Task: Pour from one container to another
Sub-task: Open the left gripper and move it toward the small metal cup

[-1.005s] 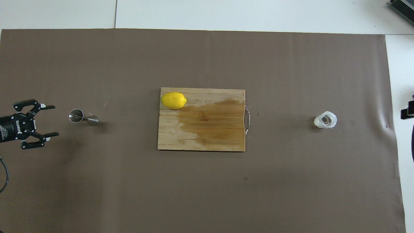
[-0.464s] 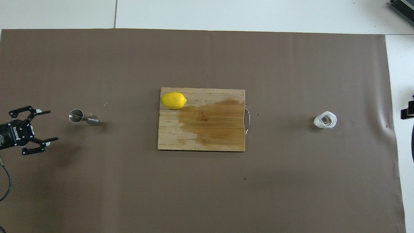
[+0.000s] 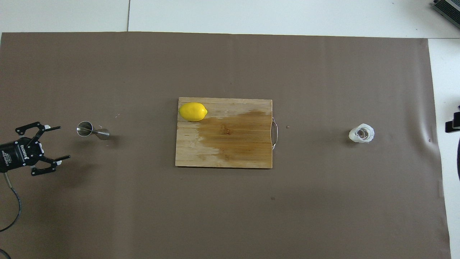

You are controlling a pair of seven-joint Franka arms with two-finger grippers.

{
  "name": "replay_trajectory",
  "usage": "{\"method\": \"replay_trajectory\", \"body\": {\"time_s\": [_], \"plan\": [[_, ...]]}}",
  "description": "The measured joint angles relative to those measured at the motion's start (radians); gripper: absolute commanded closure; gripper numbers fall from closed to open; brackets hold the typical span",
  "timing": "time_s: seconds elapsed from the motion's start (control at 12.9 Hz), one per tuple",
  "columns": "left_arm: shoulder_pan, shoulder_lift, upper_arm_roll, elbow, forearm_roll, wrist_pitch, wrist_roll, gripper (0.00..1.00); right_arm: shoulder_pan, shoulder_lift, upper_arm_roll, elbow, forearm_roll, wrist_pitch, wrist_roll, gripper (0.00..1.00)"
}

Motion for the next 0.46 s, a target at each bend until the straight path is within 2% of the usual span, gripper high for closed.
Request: {"method": "replay_trajectory", "body": {"time_s": [0.46], "plan": [[-0.029, 0.000, -0.004, -0.044, -0.098, 0.019, -0.127, 0.00, 0.000, 0.000, 0.000, 0.000, 0.000, 0.000, 0.000, 0.00]]}}
